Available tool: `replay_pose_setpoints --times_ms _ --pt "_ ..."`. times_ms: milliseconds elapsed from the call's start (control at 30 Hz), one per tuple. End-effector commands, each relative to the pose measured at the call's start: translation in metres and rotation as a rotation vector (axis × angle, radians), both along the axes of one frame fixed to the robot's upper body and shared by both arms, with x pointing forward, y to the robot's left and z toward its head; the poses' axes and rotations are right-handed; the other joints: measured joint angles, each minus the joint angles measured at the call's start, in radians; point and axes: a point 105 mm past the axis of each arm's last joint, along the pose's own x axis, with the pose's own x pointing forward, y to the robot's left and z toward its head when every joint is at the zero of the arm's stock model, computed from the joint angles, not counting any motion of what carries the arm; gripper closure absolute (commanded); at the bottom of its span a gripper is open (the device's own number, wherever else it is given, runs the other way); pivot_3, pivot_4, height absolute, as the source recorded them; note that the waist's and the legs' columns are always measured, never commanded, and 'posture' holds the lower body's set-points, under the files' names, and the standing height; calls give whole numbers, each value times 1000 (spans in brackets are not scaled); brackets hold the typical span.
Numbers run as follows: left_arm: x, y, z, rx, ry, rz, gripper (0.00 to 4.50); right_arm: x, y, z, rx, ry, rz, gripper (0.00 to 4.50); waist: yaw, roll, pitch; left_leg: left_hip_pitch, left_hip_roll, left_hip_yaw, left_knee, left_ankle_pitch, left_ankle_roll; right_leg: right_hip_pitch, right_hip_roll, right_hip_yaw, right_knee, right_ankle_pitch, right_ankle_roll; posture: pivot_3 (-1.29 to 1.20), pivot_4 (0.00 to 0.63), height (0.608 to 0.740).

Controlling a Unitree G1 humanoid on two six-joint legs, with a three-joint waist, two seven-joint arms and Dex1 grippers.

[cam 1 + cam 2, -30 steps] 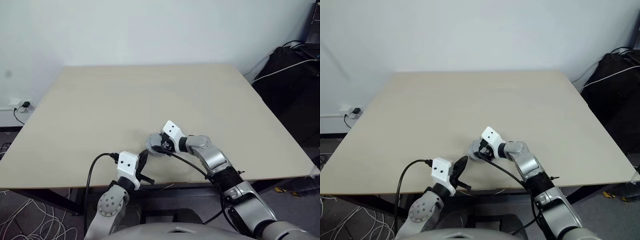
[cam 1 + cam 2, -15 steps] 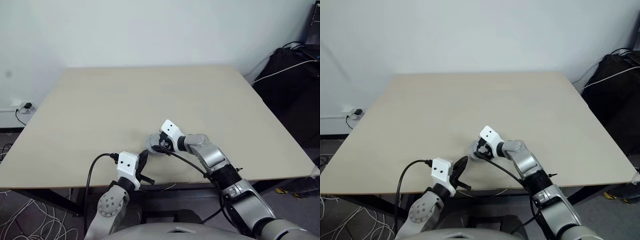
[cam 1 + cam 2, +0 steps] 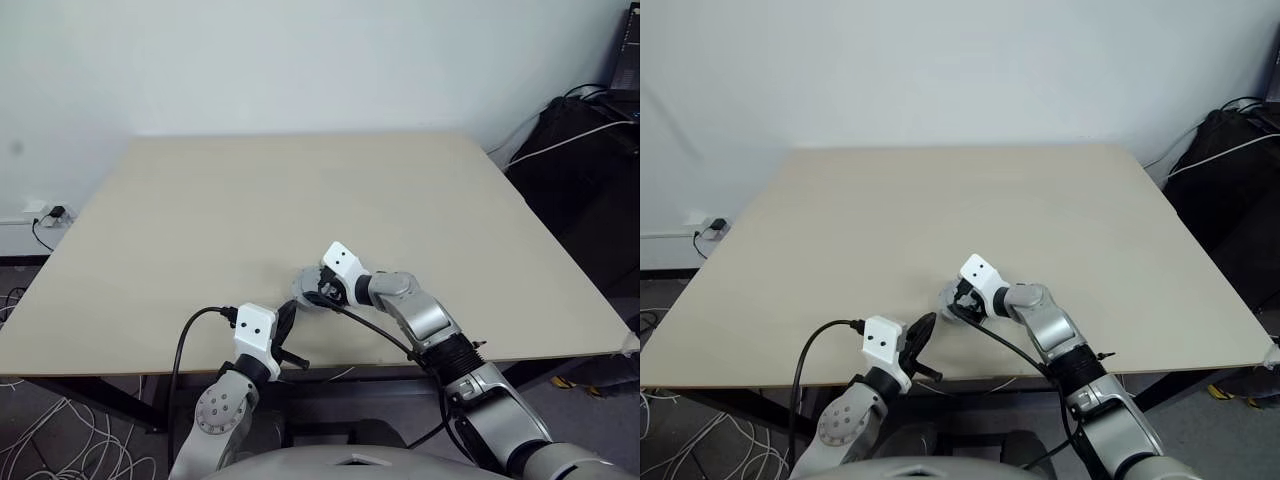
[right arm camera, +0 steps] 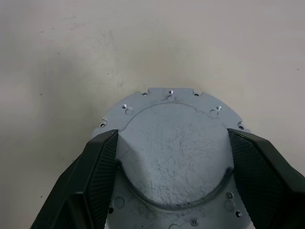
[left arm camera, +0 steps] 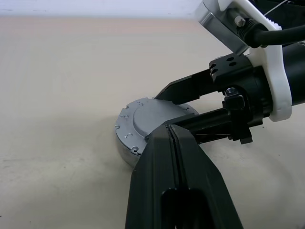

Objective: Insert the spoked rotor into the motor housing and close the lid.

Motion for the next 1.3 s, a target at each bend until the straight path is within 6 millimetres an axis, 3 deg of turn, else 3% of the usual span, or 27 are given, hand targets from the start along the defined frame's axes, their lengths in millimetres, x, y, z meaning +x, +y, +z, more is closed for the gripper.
replay_pose_setpoints --times_ms 33,300,500,800,967,1100,1167,1300 --pt "2 -4 9 -19 -32 -20 4500 -5 -21 -23 -83 86 -77 1298 0 0 0 0 0 0 0 0 0 0 0 0 0 0 0 0 0 740" --pt "2 -5 9 -19 -29 -23 4500 -5 -22 -25 -74 128 -108 1298 1 0 0 0 0 0 0 0 0 0 0 0 0 0 0 0 0 740" --pt "1 -6 8 -22 -23 -24 4500 -5 -20 -19 -76 28 -27 1298 -1 1 0 -1 0 0 0 0 0 0 -1 0 -1 0 0 0 0 740" --pt "1 -7 7 -22 -20 -32 4500 -3 -30 -28 -85 146 -160 1298 1 1 0 -1 0 -1 -1 0 0 0 -1 0 -2 0 0 0 0 740" --pt "2 -7 7 -21 -19 -34 4500 -8 -21 -19 -78 24 -12 1298 2 1 1 -1 -1 0 -1 0 0 1 -7 -7 -2 0 1 0 0 740" --pt "2 -8 7 -23 -18 -35 4500 3 -29 -22 -60 81 -149 1298 1 0 1 -2 -2 0 -1 0 0 0 -9 -9 -3 0 1 0 0 740" --pt "2 -8 7 -24 -18 -35 4500 7 -33 -23 -91 64 -171 1298 1 0 1 -2 -2 0 -3 0 0 -1 -8 -9 -3 0 0 0 0 740" --pt "2 -8 7 -26 -17 -32 4500 5 -35 -23 -221 -90 -34 1298 2 1 1 -1 -2 -1 -4 0 0 -1 -8 -9 -2 0 2 0 0 740"
